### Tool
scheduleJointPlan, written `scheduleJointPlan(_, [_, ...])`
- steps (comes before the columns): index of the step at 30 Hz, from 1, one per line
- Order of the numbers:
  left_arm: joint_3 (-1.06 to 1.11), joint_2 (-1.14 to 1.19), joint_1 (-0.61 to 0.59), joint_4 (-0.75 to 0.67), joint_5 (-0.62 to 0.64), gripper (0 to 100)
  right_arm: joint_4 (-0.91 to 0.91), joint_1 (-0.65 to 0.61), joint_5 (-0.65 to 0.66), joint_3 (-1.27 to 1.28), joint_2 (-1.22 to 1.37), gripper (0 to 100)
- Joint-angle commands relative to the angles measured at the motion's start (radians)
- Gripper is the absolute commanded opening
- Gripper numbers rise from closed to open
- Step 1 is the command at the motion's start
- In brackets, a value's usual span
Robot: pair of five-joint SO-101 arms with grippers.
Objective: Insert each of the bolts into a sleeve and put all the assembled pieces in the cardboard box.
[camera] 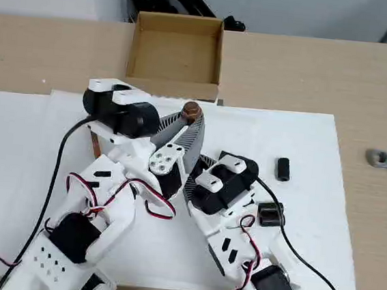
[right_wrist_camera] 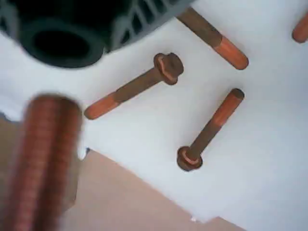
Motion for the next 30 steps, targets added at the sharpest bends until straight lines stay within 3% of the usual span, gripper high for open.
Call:
scheduleJointPlan(1, [-0.016, -0.002, -0.002, 0.000, 0.012, 1, -0.028, 0.030, 0.008, -0.014, -0.013, 0.2])
scheduleJointPlan(16, [0.021, 0.000, -0.002, -0.026, 0.049, 1, -0.056, 0.058, -0.021, -0.035, -0.008, 0.2])
scheduleJointPlan(30, [0.120, 0.006, -0.008, -0.184, 0.055, 1, -0.048, 0.054, -0.035, -0.058, -0.008, 0.2])
